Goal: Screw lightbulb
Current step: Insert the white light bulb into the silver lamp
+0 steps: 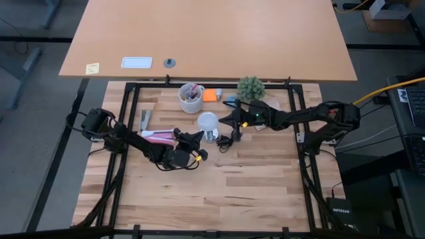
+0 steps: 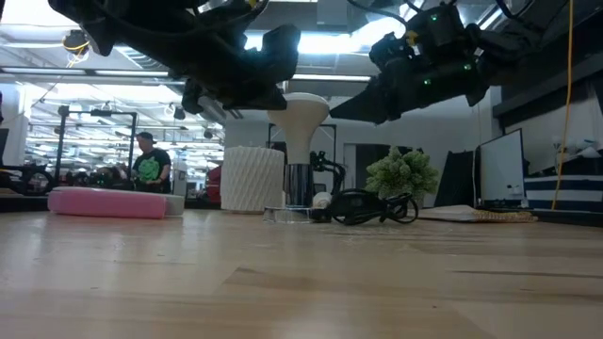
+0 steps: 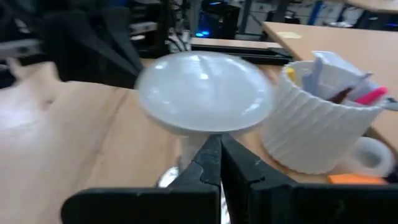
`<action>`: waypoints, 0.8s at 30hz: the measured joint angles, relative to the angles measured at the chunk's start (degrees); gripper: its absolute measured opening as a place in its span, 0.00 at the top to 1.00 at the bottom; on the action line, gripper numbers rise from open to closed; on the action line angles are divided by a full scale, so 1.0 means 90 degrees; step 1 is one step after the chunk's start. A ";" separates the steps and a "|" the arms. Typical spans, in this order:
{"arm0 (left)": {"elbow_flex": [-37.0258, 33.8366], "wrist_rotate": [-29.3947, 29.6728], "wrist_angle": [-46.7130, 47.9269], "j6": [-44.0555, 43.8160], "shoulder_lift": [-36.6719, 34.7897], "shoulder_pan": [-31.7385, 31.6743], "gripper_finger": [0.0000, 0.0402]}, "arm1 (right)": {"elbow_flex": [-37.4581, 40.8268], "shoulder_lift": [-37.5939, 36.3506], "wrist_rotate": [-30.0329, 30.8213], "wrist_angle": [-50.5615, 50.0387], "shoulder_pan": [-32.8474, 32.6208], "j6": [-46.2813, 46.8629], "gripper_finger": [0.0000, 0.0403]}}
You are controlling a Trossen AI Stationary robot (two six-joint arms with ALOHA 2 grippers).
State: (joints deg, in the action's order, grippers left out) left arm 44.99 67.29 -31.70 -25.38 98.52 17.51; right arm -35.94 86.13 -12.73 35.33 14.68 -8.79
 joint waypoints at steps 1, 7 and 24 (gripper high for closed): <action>0.0000 0.0000 0.0000 0.0005 0.0000 -0.0006 0.99 | 0.0000 0.0000 -0.0095 0.0001 -0.0001 0.0024 0.99; 0.0000 0.0193 -0.0015 0.0038 0.0000 -0.0013 0.99 | 0.0000 0.0000 -0.0782 0.0016 -0.0012 0.0169 0.99; 0.0000 0.0197 -0.0115 0.0148 0.0000 0.0879 0.99 | 0.0000 -0.0641 -0.2160 -0.0550 -0.0010 0.0651 0.99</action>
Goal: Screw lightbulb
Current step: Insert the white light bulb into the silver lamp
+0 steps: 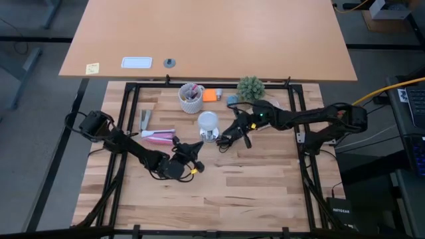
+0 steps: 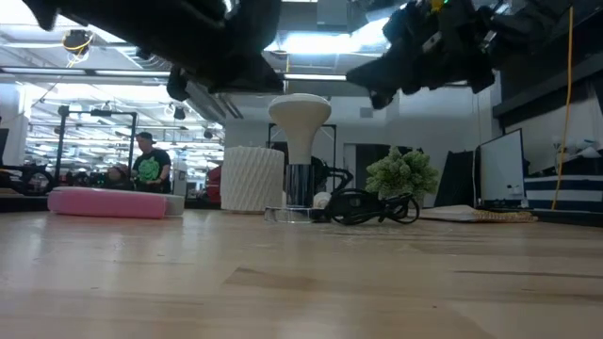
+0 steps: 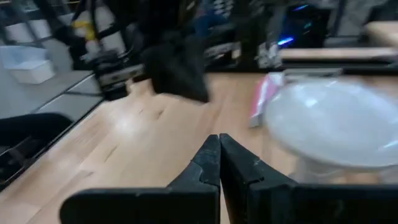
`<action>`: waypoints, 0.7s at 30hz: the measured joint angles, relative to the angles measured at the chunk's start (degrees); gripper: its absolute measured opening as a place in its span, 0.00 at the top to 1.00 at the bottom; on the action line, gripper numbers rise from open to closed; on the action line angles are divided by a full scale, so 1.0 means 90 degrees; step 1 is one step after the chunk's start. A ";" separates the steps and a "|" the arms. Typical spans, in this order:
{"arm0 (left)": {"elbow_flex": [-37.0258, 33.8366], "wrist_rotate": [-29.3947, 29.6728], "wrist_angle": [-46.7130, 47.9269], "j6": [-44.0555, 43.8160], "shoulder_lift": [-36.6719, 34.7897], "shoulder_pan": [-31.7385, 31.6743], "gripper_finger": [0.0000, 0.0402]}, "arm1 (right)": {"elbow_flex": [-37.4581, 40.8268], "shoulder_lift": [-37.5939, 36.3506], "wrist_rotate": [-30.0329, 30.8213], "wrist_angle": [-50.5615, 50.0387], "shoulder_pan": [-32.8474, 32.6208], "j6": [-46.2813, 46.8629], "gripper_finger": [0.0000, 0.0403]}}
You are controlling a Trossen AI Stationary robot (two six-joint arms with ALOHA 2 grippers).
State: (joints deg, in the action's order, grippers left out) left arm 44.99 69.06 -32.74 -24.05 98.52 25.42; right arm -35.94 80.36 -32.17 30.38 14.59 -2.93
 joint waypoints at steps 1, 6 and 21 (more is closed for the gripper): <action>0.0000 0.0000 -0.0036 0.0001 0.0000 0.0034 0.99 | 0.0000 -0.0140 0.0167 -0.0052 0.0000 -0.0035 0.99; 0.0000 -0.0067 -0.0434 0.0089 0.0000 0.0084 0.99 | 0.0000 -0.0500 0.1761 0.0244 0.0000 -0.0627 0.99; -0.0002 -0.0282 -0.0282 0.0332 -0.0002 -0.0597 0.99 | -0.0002 0.0562 0.2959 0.1289 0.0308 -0.1380 0.99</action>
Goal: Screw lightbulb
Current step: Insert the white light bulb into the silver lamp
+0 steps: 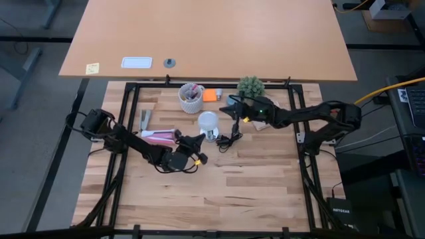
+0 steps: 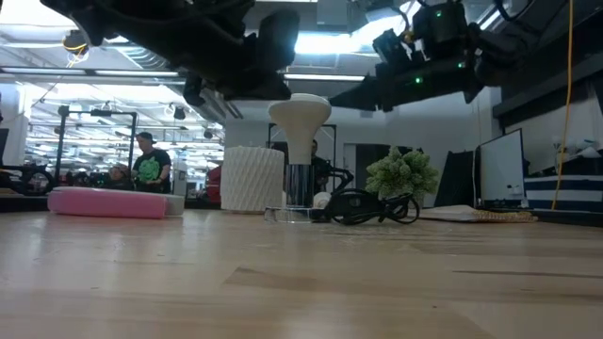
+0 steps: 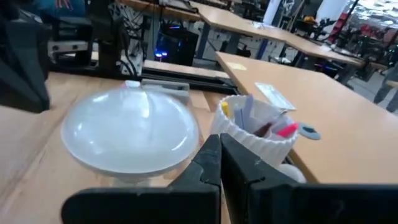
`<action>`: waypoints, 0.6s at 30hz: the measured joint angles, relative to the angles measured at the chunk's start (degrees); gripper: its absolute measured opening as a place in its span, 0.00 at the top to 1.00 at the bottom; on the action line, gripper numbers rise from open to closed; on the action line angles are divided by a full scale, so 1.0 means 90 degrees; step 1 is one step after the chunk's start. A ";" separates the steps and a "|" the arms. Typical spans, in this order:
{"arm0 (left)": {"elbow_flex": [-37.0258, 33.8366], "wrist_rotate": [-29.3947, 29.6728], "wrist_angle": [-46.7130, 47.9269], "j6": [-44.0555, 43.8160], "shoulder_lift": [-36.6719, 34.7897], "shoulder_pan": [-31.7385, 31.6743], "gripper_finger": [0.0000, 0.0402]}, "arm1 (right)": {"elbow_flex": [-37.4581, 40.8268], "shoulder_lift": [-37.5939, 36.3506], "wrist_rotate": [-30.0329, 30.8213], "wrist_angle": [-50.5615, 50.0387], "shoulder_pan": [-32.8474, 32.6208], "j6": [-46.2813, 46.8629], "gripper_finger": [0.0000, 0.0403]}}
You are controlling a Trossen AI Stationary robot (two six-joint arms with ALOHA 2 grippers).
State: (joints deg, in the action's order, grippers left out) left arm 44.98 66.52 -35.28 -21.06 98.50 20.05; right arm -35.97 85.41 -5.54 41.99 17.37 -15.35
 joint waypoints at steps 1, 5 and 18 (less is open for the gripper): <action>-0.0001 0.0002 0.0027 -0.0002 0.0000 -0.0015 0.99 | 0.0000 0.0051 0.0000 0.0024 -0.0005 0.0000 0.99; 0.0000 0.0004 0.0051 0.0036 0.0000 -0.0066 0.99 | 0.0000 0.0213 -0.0138 -0.0008 -0.0012 0.0031 0.99; 0.0001 0.0378 0.0432 -0.0143 0.0000 -0.0162 0.99 | 0.0000 0.0218 -0.1216 -0.0333 -0.0019 0.0416 0.99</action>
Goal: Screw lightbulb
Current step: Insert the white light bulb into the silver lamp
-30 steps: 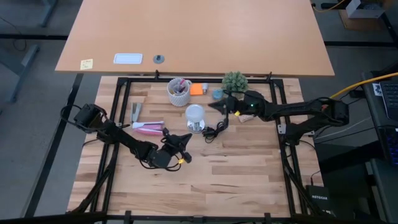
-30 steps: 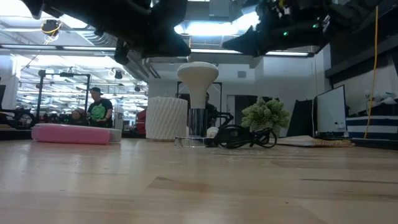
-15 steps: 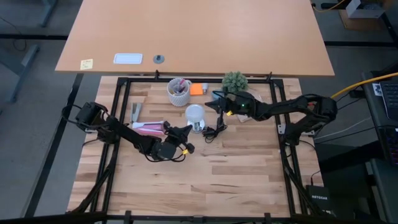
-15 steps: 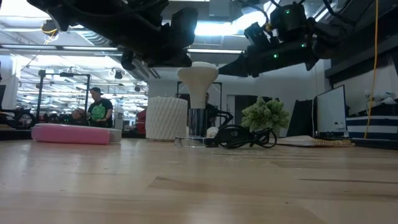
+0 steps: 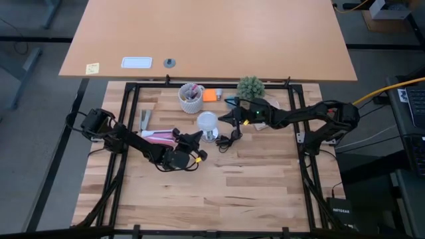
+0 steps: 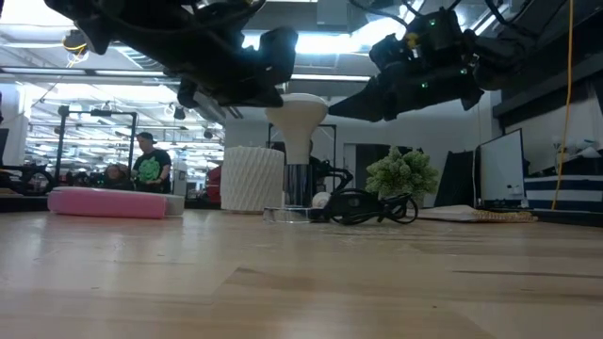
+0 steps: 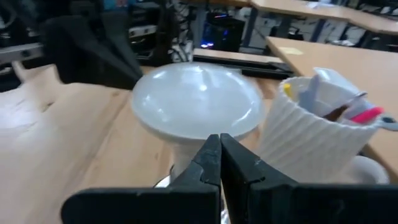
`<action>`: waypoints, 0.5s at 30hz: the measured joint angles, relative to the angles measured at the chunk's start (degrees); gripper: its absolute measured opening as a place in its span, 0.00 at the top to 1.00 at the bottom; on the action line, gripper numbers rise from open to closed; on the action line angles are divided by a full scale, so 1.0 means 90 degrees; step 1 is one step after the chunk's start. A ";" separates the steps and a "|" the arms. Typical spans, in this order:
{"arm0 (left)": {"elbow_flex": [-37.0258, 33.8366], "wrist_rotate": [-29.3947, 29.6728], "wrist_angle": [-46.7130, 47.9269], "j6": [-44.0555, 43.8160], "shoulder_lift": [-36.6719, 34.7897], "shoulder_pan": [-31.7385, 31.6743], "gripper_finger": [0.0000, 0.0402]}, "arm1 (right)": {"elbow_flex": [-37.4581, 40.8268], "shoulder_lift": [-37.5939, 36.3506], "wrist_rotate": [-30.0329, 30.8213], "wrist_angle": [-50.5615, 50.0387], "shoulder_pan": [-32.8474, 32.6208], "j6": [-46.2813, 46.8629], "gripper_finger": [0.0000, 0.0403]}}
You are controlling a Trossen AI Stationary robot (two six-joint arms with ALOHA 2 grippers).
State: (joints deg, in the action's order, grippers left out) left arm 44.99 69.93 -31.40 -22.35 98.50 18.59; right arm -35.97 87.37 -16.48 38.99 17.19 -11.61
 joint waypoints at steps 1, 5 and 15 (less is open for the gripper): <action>0.0001 0.0018 0.0015 -0.0001 0.0000 -0.0012 0.99 | 0.0000 0.0000 -0.0068 -0.0026 -0.0035 0.0002 0.99; -0.0001 0.0051 0.0099 -0.0044 0.0000 -0.0075 0.99 | 0.0000 0.0000 -0.0100 -0.0071 -0.0273 0.0002 0.99; -0.0001 0.0044 0.0083 0.0191 0.0000 0.0225 0.99 | 0.0002 -0.0057 0.0123 -0.0038 -0.0924 -0.0025 0.99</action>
State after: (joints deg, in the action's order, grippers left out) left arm 44.97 70.32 -30.65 -20.63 98.50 20.61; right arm -35.94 86.86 -15.37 38.65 8.88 -11.84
